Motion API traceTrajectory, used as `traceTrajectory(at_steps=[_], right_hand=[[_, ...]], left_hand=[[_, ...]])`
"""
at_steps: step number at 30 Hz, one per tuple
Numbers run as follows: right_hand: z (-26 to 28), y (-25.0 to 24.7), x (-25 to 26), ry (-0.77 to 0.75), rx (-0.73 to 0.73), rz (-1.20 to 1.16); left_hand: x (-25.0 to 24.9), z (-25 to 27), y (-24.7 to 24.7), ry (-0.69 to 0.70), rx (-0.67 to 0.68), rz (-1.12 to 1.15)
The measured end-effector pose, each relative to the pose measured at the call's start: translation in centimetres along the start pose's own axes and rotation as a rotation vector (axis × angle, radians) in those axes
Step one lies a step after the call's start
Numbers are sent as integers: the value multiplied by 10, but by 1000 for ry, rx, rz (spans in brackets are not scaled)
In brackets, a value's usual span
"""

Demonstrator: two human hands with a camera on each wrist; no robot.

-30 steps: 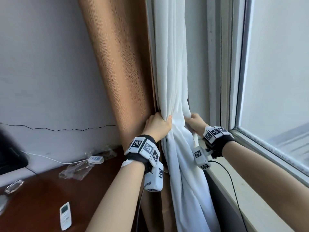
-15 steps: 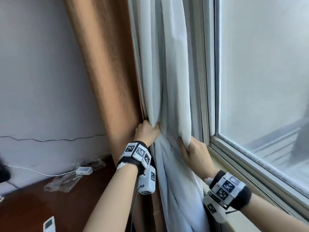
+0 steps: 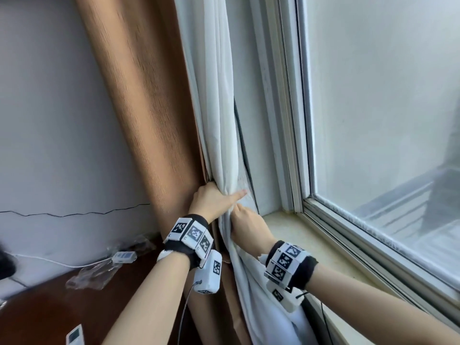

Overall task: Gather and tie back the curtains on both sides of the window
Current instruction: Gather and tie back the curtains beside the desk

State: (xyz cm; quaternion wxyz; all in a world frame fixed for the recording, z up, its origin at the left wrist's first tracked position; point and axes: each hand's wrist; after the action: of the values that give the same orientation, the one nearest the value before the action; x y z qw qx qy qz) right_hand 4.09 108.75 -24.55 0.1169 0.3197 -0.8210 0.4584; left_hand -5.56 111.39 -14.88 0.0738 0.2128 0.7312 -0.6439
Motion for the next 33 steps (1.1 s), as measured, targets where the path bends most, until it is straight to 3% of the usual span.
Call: traceTrajectory(at_steps=[3,5,7,11,14,16,20,26,29,33], right_hand=[[1,-8,7,-60,107,-187],[-3,-18,-4,6,222,-345],[-16,-25,-27,188,244,-533],[-57,-15,-78,513,-19,-716],[-83,5,-97,773,139,-1029],[-97,25,-106,858,244,-1173],[-116,69,-102,807,394,-1216],[-114,73,-86,643,261,-1106],[-110,68,-89,491,101,-1075],[-86,48,-104,346,-37,-804]], left_hand=[[13,0,-4,-68,-139,-26],[28,-5,-9,-76,-140,15],[44,-10,-15,-79,-128,42],[65,-20,-17,-106,-164,44],[70,-26,-15,-92,-157,32],[68,-28,-13,-74,-143,32],[68,-34,-12,-45,-129,20],[77,-44,-10,-44,-152,-17],[82,-48,-12,-57,-137,-30],[91,-46,-20,-106,-176,-86]])
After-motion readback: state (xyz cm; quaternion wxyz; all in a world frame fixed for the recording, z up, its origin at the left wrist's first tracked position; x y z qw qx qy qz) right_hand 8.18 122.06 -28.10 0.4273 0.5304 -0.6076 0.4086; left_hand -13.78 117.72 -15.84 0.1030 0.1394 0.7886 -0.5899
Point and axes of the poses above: each hand's wrist, its own z-axis away from the middle knuckle, its own y-axis out of the palm, x = y × z, and after that the axes turned 15 degrees about -z, right-handed
